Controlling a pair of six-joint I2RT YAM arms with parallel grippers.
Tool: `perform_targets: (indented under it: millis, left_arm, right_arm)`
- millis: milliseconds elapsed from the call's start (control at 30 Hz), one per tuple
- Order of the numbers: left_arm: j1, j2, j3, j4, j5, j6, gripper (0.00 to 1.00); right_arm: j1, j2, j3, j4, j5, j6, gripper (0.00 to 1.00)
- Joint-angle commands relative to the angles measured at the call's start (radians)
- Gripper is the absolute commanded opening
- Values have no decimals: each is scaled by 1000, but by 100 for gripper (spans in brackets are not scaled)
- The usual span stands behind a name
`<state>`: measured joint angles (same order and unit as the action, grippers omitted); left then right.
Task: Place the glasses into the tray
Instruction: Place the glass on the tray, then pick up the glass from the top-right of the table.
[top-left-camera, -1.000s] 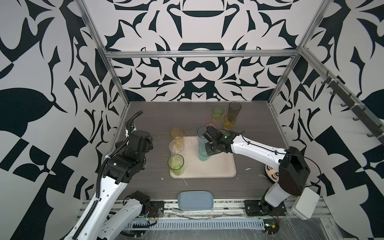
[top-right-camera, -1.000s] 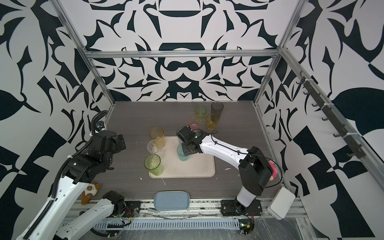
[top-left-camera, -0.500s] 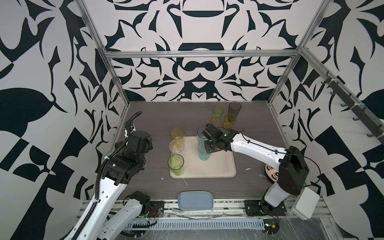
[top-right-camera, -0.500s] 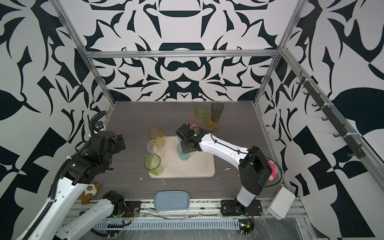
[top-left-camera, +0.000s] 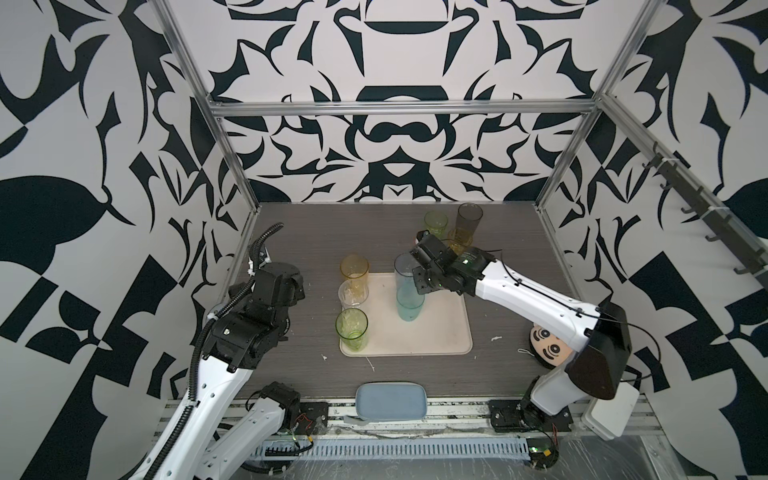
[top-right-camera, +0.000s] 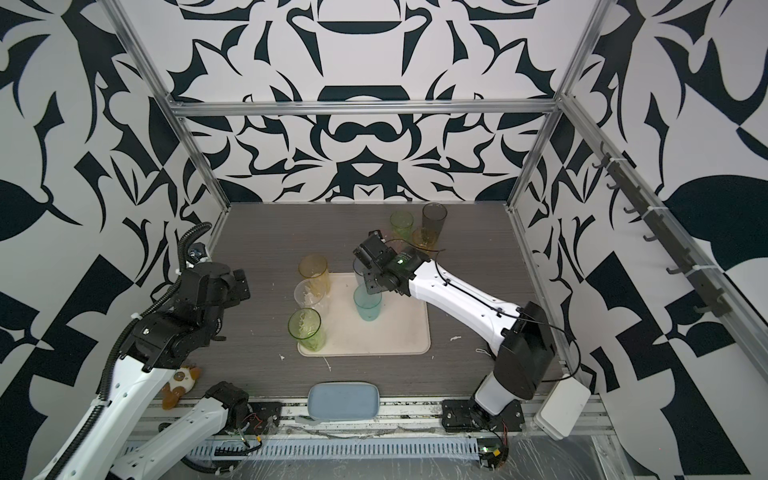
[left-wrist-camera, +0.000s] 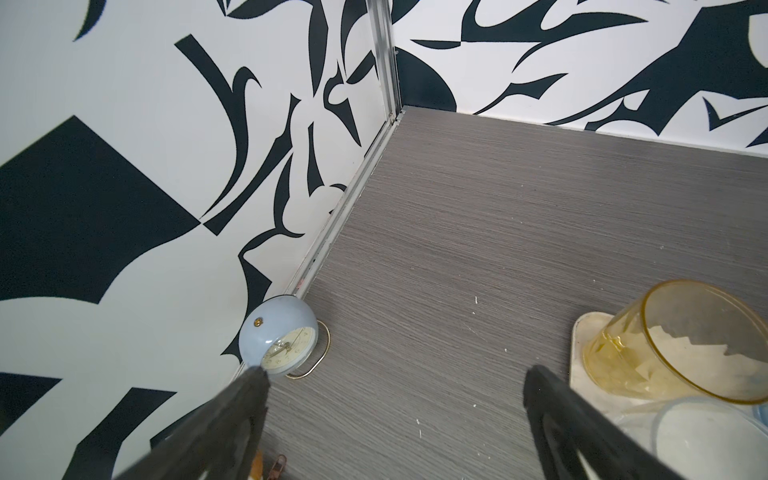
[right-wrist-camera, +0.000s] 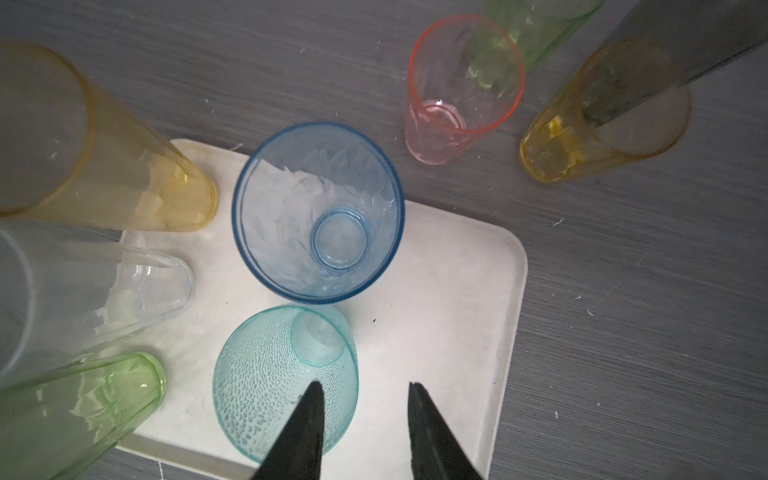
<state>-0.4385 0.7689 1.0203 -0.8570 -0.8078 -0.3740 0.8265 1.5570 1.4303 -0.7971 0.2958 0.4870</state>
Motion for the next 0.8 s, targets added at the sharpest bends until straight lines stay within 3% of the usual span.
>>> perform_targets:
  millis: [0,300,567,767]
  left_arm:
    - [1,-11,-19,-20,-12,-16,99]
    - [1,-21,-21,-14,-11,-16,99]
    - [1,-22,-22,-13,-14,-16,100]
    - [0,-23,-22,-14,-14,-16,99]
  right_arm:
    - [-2,-60,52,-17,77,-38,38]
    - [-49,-124,52,65,183,-142,40]
    - [-263,-133,40,159,49,-168,41]
    - [-403,-113,43,232,0,-182,47]
